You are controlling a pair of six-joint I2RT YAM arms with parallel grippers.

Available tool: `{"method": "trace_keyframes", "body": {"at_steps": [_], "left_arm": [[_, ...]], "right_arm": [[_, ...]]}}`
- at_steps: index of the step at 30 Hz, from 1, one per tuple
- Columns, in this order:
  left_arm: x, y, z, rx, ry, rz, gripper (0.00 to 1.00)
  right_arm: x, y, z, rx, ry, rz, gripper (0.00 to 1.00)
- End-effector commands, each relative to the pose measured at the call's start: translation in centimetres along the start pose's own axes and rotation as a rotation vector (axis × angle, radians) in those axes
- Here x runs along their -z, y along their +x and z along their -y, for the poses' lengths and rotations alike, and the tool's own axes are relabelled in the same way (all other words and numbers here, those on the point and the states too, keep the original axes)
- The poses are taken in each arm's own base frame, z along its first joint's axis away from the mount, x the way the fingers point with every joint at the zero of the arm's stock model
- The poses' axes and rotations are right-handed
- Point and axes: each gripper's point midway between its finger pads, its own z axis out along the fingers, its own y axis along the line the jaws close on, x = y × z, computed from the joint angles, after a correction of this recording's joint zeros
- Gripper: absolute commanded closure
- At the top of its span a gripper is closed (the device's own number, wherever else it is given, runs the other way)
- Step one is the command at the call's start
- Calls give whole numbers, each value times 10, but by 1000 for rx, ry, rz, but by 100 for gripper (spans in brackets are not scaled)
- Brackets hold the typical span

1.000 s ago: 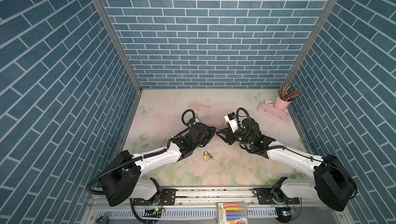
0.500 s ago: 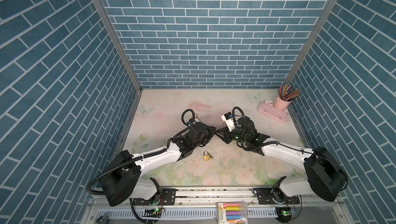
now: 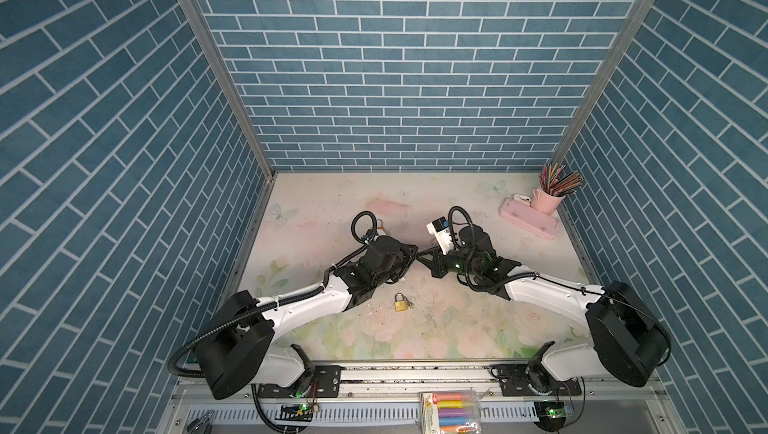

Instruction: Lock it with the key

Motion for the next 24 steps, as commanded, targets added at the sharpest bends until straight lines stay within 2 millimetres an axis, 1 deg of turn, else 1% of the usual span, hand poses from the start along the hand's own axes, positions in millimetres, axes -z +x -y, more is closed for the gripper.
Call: {"method": "trace_keyframes", "body": {"at_steps": [1, 5, 10, 12, 14, 16, 18, 22, 24], "left_arm": [[0, -19, 5, -21, 4, 61, 100], [5, -45, 4, -36, -10, 131, 100], [20, -86, -3, -23, -30, 228, 100], [25, -96, -2, -29, -32, 253, 100], [29, -100, 1, -71, -49, 264, 100], [29, -99, 4, -150, -95, 254, 100], [25, -92, 4, -234, -156, 205, 100], [8, -63, -11, -431, -348, 75, 100], [-1, -41, -21, -526, -431, 22, 100]], "right_arm": [[0, -4, -11, 18, -35, -10, 100], [8, 3, -12, 14, -29, -10, 100], [27, 13, -11, -1, -1, 15, 100], [34, 16, -11, -10, 12, 25, 100], [41, 19, -10, -18, 28, 32, 100], [50, 22, -7, -35, 62, 37, 100], [59, 23, 1, -75, 123, 42, 100], [77, 29, 12, -122, 199, 44, 100], [87, 36, 22, -172, 245, 39, 100]]}}
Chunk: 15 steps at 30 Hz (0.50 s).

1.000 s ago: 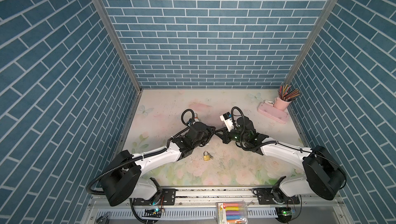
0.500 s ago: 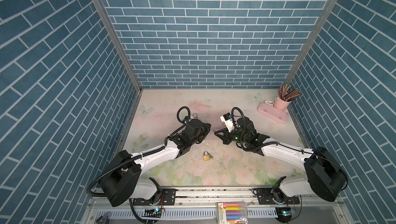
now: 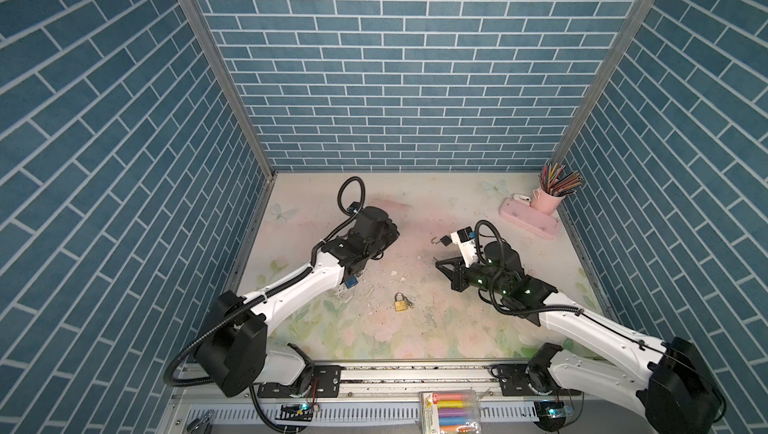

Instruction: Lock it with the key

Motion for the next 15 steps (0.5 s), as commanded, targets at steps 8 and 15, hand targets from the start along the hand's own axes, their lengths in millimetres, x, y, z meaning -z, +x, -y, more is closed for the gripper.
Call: {"method": "trace_keyframes", "body": {"at_steps": [8, 15], "left_arm": [[-39, 116, -21, -420, -275, -214, 100], [-72, 137, -27, -448, -322, -251, 100]], "right_arm": [[39, 43, 73, -266, 254, -35, 100], [40, 53, 83, -297, 269, -38, 100]]}}
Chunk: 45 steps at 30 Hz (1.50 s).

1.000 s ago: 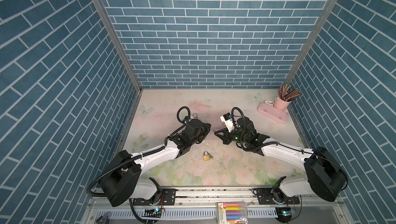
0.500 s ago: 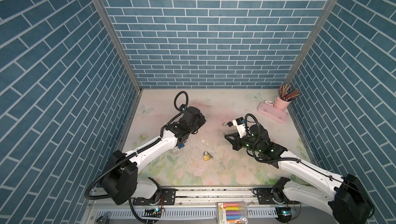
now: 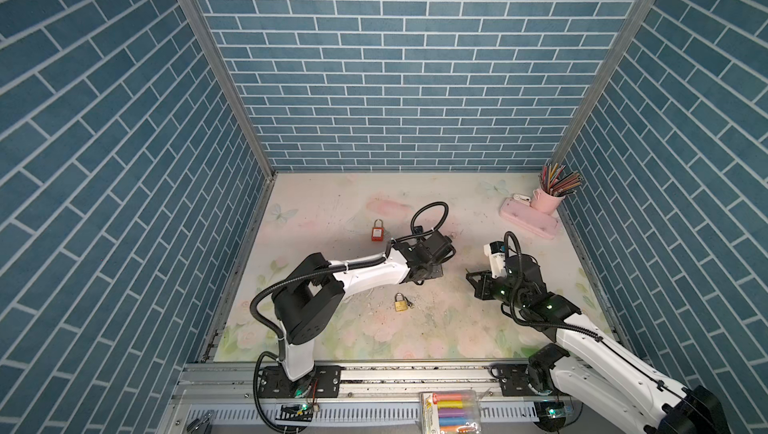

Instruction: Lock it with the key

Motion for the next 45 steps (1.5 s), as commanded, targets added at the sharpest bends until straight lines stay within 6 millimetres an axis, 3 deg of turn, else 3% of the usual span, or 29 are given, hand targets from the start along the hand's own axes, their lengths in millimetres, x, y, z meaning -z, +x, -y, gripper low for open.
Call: {"method": "trace_keyframes", "body": {"at_steps": [1, 13, 42, 45], "left_arm": [[-8, -5, 0, -22, -44, 15, 100], [-43, 0, 18, -47, -32, -33, 100], [-75, -17, 31, -132, -74, -17, 100], [-75, -16, 33, -137, -70, -23, 85]], "right_arm": [[-2, 4, 4, -39, 11, -16, 100], [-7, 6, 12, -46, 26, -32, 100], [-8, 3, 21, -66, 32, -30, 100], [-8, 3, 22, -67, 34, -31, 100]]}}
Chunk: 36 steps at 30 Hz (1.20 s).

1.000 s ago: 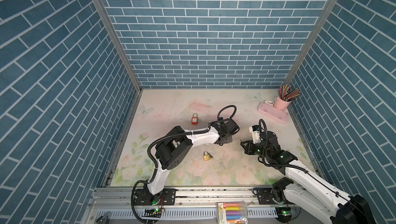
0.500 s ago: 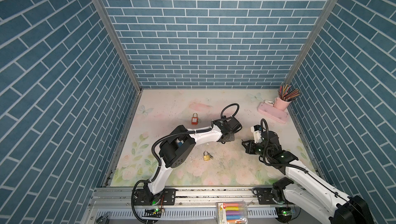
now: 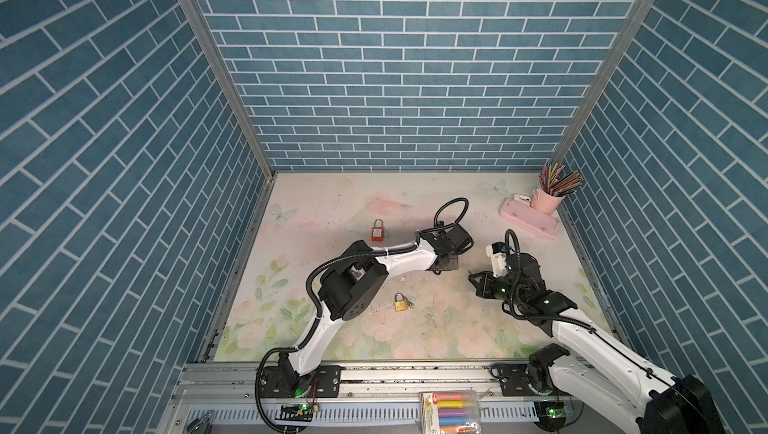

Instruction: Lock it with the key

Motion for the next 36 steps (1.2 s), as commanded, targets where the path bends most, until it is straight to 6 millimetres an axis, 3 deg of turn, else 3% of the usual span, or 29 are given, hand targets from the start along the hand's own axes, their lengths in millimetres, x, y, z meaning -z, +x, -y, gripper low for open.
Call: {"method": "trace_keyframes", "body": {"at_steps": [1, 7, 13, 17, 20, 27, 30, 36], "left_arm": [[-4, -1, -6, -19, -37, -4, 80], [0, -4, -5, -39, -32, 5, 59], [14, -15, 0, -46, -13, 40, 54], [52, -44, 6, -72, 15, 139, 54], [91, -71, 1, -92, 41, 240, 53], [182, -113, -49, -135, 73, 491, 38], [206, -116, -78, -134, 100, 566, 30], [223, -113, -127, -65, 209, 625, 25]], "right_arm": [[0, 0, 1, -3, -4, 0, 100], [0, -2, 2, -5, -4, 3, 100], [1, -4, 0, -10, -13, 6, 100], [2, -10, -3, -32, -45, 12, 100], [0, -16, -7, -45, -72, 11, 100], [-19, -23, -8, -23, -81, -80, 100], [-30, -25, -7, -4, -80, -134, 100], [-60, -25, 6, 21, -29, -250, 100]]}}
